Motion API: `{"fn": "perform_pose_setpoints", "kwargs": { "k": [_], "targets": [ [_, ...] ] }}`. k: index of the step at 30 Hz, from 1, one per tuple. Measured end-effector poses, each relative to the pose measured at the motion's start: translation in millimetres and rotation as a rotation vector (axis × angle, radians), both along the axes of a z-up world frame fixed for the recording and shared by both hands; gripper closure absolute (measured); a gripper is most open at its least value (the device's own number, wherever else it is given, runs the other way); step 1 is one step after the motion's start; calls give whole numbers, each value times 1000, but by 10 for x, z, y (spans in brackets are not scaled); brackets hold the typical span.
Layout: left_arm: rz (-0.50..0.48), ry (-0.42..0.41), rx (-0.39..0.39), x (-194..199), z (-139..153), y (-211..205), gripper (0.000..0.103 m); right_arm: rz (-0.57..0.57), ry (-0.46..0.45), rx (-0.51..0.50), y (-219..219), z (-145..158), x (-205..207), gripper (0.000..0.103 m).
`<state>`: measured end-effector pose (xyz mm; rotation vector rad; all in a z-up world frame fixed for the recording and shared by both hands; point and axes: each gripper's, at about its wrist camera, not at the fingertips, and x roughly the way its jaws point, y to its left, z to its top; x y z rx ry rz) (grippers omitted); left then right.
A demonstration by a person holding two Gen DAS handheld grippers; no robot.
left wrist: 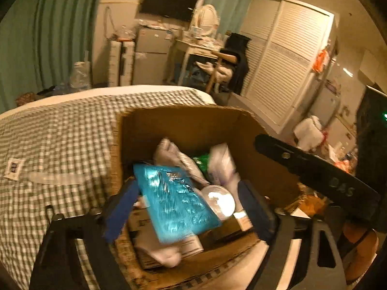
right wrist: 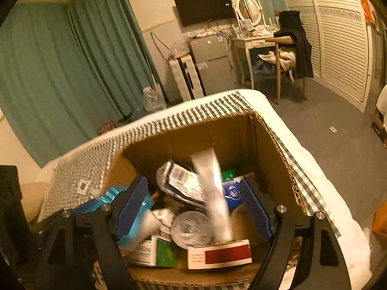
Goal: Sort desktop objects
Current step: 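Carry the toothpaste tube and blister pack into the cardboard box and release both, then return to the bed and grasp the black hair tie with the right gripper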
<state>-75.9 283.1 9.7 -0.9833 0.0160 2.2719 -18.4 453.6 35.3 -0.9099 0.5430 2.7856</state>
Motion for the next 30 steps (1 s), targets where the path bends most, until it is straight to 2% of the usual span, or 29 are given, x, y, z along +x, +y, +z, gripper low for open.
{"fn": "perform_pose_setpoints", "kwargs": {
  "k": [5,7,15,18,20,24,30],
  "targets": [
    [66,39,3,19,139,-403,11,22,6,24,-187,90,17,24],
    [98,53,6,33,194,-606,7,47,20,41,-308,161,17,24],
    [388,108,-2,-24,380,-2015,4,213,71,80,-1051,503,-62,24],
    [448,122,1,-3,377,-2497,4,306,113,53,-1423,637,-100,24],
    [476,98,-10,-34,316,-2726,4,349,120,46,-1618,646,-153,22],
    [517,-20,-23,-96,-39,-3081,4,414,86,78,-2116,413,-336,21],
    [621,-83,-15,-142,-770,-3442,4,458,-1,79,-2596,-348,-683,21]
  ]
}}
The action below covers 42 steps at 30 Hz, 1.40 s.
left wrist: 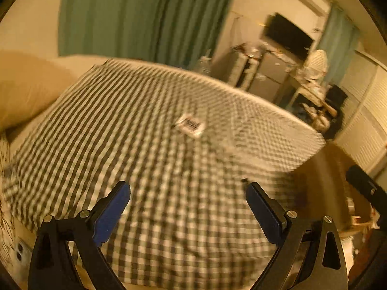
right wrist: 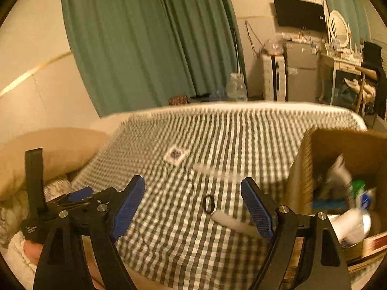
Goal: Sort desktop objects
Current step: 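Return to the bed and grasp the black hair tie with the right gripper, then grasp the white snack sachet with the left gripper while right carries the hair tie to the box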
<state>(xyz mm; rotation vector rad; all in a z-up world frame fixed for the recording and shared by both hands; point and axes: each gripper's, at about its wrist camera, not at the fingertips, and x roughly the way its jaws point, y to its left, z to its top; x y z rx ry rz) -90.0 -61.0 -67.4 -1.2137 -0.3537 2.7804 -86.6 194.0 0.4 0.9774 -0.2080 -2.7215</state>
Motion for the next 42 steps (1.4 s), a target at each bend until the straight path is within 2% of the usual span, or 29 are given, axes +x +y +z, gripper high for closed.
{"fn": "perform_pose_setpoints", "kwargs": {
  "k": [2,3,5,8,11,14,17,19,20,21,22,24,25,28,30,35,40,41,42],
  "targets": [
    [24,1,2,-18,-188,-83,4,26,-35,-11,-47,-180,-103,21],
    [40,26,1,-11,-264,-117,4,42,-65,-11,-79,-306,-189,21],
    [71,84,-20,-6,-324,-173,4,47,-111,47,-128,-475,-323,21],
    [63,147,-43,-82,-332,-151,3,52,-184,101,-179,-728,-510,21],
    [32,122,-56,-311,-458,-50,3,54,-259,108,-175,-967,-713,24],
    [8,72,-76,-491,-598,8,3,76,-327,179,-284,-1200,-946,32],
    [-18,71,-91,-608,-684,118,2,103,-394,237,-384,-1427,-1162,39],
    [-43,81,-106,-710,-719,188,3,120,-408,263,-428,-1520,-1238,61],
    [-55,83,-115,-786,-747,225,3,120,-386,288,-443,-1511,-1246,69],
    [-68,78,-111,-856,-756,289,3,123,-364,305,-453,-1485,-1251,92],
    [-82,73,-98,-948,-755,395,3,123,-335,310,-451,-1442,-1261,97],
    [-111,69,-71,-1098,-784,458,3,104,-303,313,-422,-1407,-1262,97],
    [-119,75,-65,-1169,-787,477,3,81,-265,282,-360,-1351,-1248,97],
    [-130,94,-76,-1382,-814,556,3,65,-233,162,-215,-1214,-1253,97],
    [-127,93,-88,-1575,-873,590,3,63,-204,157,-194,-1148,-1251,97],
    [-132,20,-62,-2034,-1026,653,3,59,-232,108,-91,-1189,-1243,96],
    [-105,-34,-102,-2418,-1098,751,3,48,-240,74,-32,-1212,-1241,96],
    [-109,-30,-110,-2472,-1092,803,4,46,-238,71,3,-1203,-1224,96],
    [-111,-27,-120,-2502,-1093,825,18,51,-241,67,-25,-1202,-1240,96]
  ]
}}
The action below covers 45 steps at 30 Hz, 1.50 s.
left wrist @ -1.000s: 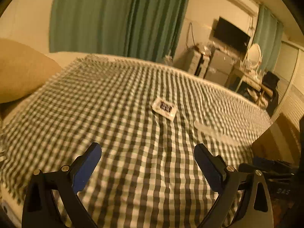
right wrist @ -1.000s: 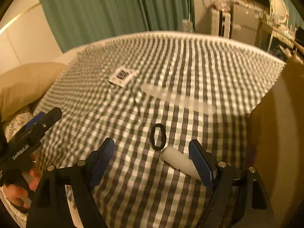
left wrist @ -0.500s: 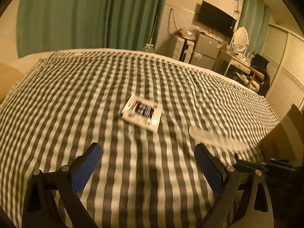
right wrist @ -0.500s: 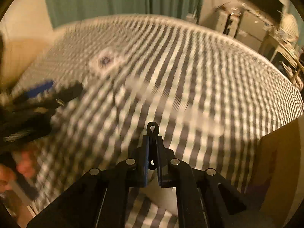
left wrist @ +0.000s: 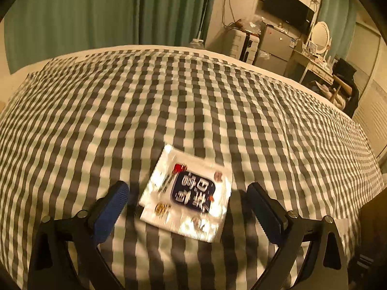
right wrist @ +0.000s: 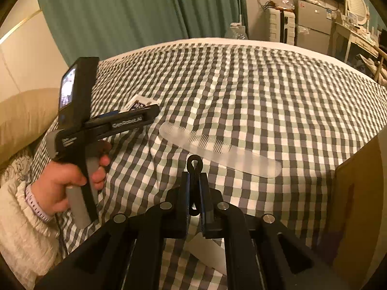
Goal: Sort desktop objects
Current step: 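Grasp the white snack sachet with the left gripper while right carries the hair tie to the box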
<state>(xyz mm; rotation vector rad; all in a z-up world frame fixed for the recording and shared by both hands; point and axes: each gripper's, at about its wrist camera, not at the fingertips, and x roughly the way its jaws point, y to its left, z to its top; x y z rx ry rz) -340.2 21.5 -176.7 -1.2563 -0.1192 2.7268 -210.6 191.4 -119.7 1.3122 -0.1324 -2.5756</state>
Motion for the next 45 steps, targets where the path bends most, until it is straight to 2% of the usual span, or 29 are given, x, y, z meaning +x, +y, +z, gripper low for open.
{"fn": "perform_pose_setpoints", "kwargs": {
  "k": [1,3,4,7,12,15,19,25,29,36,41,45],
  "targets": [
    [9,6,-24,-11,12,13,40,-3,0,1,-1,2,14,96],
    [11,15,-22,-17,56,-5,56,-1,-5,6,-2,29,53,96],
    [12,11,-7,-8,77,-34,59,-4,-5,5,4,28,68,96],
    [14,4,8,118,152,-112,60,-5,-3,-9,-14,49,45,96],
    [7,33,44,632,460,-193,60,1,11,-36,-47,199,156,96],
    [16,41,55,1033,693,-247,60,1,51,-95,-47,444,319,96],
    [-2,84,118,1576,1079,-254,60,14,126,-101,-59,793,565,96],
    [-77,133,147,2171,1586,-33,60,-36,214,-149,178,1226,1030,96],
    [-166,181,145,2446,1914,360,60,-98,256,-169,454,1503,1295,96],
    [-324,229,192,2666,2333,1246,60,-244,330,-106,1150,1934,1661,95],
    [-407,205,232,2700,2413,1918,60,-354,299,-94,1779,1986,1699,94],
    [-470,181,207,2672,2255,2426,60,-431,253,-97,2170,1816,1694,93]
  ]
}}
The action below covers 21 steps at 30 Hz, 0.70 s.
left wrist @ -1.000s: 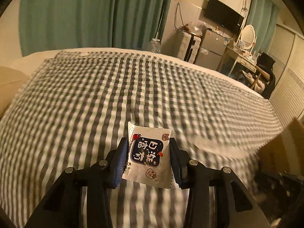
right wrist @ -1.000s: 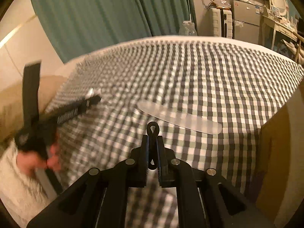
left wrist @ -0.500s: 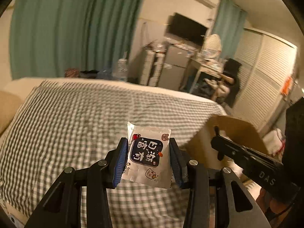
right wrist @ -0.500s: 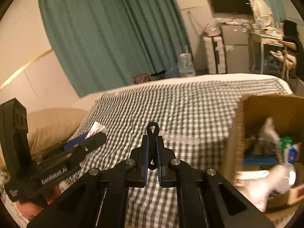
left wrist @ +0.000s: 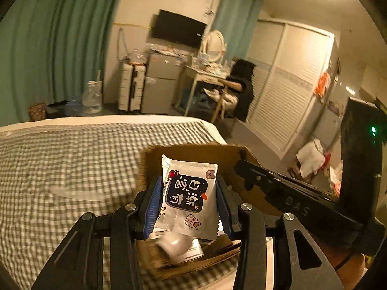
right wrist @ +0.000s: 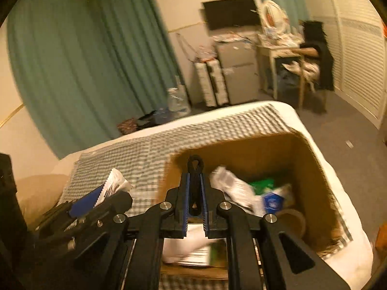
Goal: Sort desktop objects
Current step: 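Grasp the white snack sachet with the left gripper while right carries the hair tie to the box, then move both grippers back over the bed and grasp the white tube with the right gripper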
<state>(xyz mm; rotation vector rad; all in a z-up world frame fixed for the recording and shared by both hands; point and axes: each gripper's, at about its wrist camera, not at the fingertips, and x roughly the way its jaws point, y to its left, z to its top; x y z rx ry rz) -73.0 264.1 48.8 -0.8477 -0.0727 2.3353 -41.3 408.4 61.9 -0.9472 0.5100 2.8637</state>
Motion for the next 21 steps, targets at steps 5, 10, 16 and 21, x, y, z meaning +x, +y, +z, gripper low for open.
{"fn": "perform_pose_setpoints", "kwargs": {
  "k": [5,10,16,21],
  "targets": [
    [-11,-33,-41,-72,-286,328,56,-48,-33,-33,313,-205,36,92],
    [15,-71,-77,-115,-487,343,23,-97,-30,-95,532,-355,38,43],
    [63,-70,-71,-107,-350,94,19,-95,-26,-102,489,-338,66,43],
    [143,-24,-59,-24,-140,-444,10,-9,30,-41,69,-72,149,43]
  ]
}}
